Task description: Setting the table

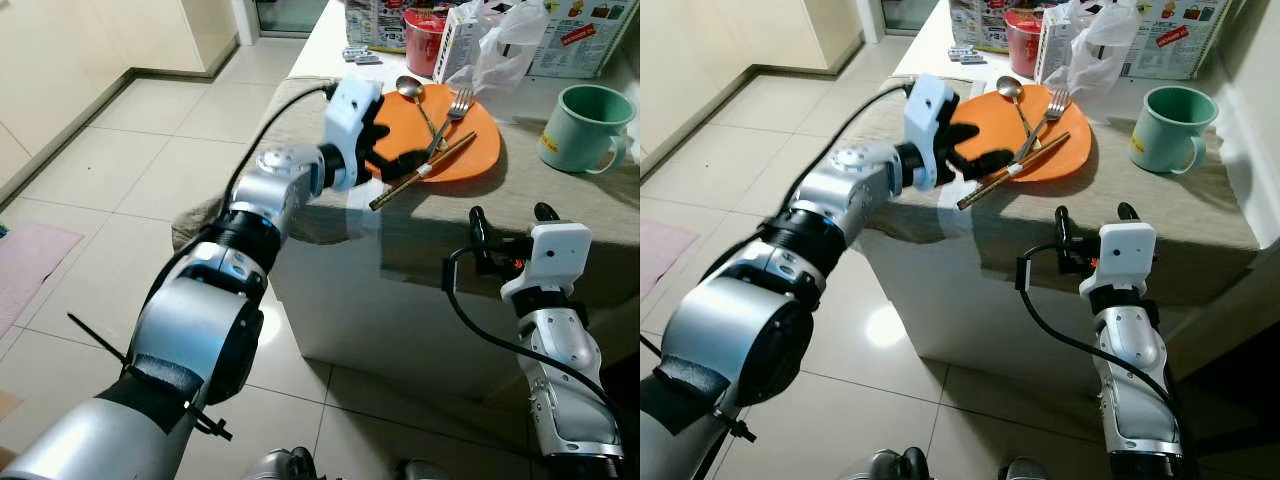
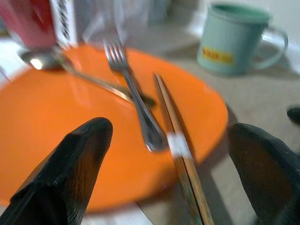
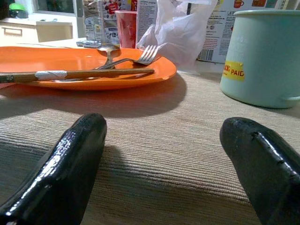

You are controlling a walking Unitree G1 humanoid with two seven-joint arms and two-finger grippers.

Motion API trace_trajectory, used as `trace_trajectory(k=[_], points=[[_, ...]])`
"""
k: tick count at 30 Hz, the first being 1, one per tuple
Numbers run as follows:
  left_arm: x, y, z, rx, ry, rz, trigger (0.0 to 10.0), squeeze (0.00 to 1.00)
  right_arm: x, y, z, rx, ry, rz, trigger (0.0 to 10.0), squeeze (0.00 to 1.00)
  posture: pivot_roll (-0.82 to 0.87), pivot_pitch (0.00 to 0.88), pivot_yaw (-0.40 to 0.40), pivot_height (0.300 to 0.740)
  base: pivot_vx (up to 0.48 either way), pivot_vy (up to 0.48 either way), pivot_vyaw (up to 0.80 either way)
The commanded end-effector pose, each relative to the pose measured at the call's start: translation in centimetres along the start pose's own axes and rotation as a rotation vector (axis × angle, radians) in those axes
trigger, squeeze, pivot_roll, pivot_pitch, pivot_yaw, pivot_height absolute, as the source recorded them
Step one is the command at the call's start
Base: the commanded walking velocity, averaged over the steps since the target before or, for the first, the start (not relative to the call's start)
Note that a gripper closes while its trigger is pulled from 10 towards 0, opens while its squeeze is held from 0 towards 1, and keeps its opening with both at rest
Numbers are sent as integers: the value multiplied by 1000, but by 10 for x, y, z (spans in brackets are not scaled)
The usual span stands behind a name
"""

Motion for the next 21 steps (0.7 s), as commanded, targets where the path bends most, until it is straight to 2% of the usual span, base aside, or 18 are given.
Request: trace_trajectory(k=[1, 11, 21], points=[[1, -14, -4, 2, -19, 53, 10000, 0, 11, -27, -8, -3, -44, 123, 10000, 0, -240, 156, 136, 740, 0, 0, 0], [3, -26, -11, 28, -58, 87, 10000, 0, 10, -30, -6, -9, -42, 135, 10000, 0, -226, 158, 132, 740, 0, 0, 0], [3, -30, -18, 12, -90, 95, 10000, 0, 9, -32, -5, -9, -34, 142, 10000, 0, -216, 160, 127, 740, 0, 0, 0]])
Point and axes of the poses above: a point about 5 cm out from each wrist's last joint towards the gripper, its own x axis pointing back from the gripper into the wrist, its own y axis along the axis of the wrist's last joint, z = x × y, the point moved 3 cm from there along -x, pointing out of the wrist towards the gripper, and after that the axes turned 13 degrees about -x, right-handed, at the moved point
